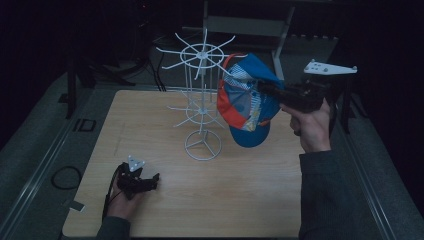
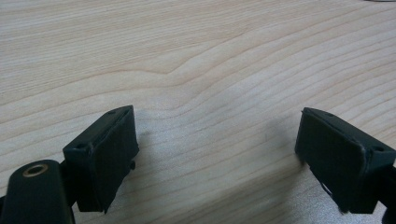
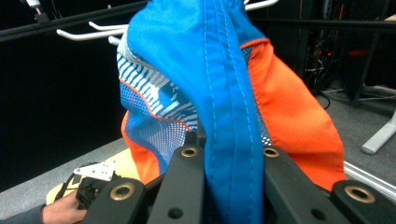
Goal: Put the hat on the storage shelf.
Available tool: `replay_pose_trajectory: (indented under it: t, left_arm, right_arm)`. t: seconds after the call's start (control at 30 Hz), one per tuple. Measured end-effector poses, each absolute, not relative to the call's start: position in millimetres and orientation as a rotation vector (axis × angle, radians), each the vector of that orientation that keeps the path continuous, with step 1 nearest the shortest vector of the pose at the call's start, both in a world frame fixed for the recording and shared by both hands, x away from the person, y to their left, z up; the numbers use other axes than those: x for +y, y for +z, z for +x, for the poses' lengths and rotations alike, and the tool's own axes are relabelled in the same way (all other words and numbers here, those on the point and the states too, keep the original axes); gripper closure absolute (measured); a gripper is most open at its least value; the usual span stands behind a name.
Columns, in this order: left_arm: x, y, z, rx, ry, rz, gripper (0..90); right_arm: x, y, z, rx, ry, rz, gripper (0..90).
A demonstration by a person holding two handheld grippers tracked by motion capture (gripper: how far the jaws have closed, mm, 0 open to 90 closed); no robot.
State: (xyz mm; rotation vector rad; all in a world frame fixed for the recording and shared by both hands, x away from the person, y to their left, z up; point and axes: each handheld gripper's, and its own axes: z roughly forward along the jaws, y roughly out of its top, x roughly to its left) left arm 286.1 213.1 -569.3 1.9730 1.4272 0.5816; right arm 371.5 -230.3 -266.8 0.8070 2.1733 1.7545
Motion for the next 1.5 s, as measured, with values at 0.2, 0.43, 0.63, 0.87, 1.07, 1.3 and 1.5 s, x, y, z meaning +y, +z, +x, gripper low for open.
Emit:
replay_pose_trajectory:
  t: [0.2, 0.43, 0.63, 0.87, 1.07, 1.3, 1.5]
  left_arm:
    - [213.0, -569.3, 286.1, 1.428, 0.581, 1.972, 13.3]
    - [212.8, -569.4, 286.1, 1.429, 0.582, 1.968, 13.3]
    - [213.0, -569.3, 286.1, 1.428, 0.581, 1.971, 13.3]
    - [213.2, -569.3, 286.1, 1.426, 0.583, 1.974, 13.3]
    - [213.0, -569.5, 286.1, 1.427, 0.585, 1.97, 13.3]
    - [212.9, -569.5, 286.1, 1.428, 0.583, 1.969, 13.4]
    - [212.9, -569.5, 286.1, 1.428, 0.583, 1.969, 13.3]
  right_arm:
    - [-220.4, -275.0, 375.9, 2.21, 1.732, 0.812, 86.7]
    - [-212.9, -283.3, 380.2, 2.238, 1.721, 0.823, 86.4]
    - [-208.0, -288.5, 382.2, 2.261, 1.706, 0.822, 85.9]
    - [-205.7, -295.8, 382.8, 2.278, 1.684, 0.824, 84.4]
    - [-209.9, -302.0, 381.7, 2.286, 1.672, 0.826, 78.8]
    - [-211.5, -309.8, 374.1, 2.304, 1.547, 0.817, 65.1]
    - [-215.3, -314.7, 368.2, 2.287, 1.473, 0.854, 50.7]
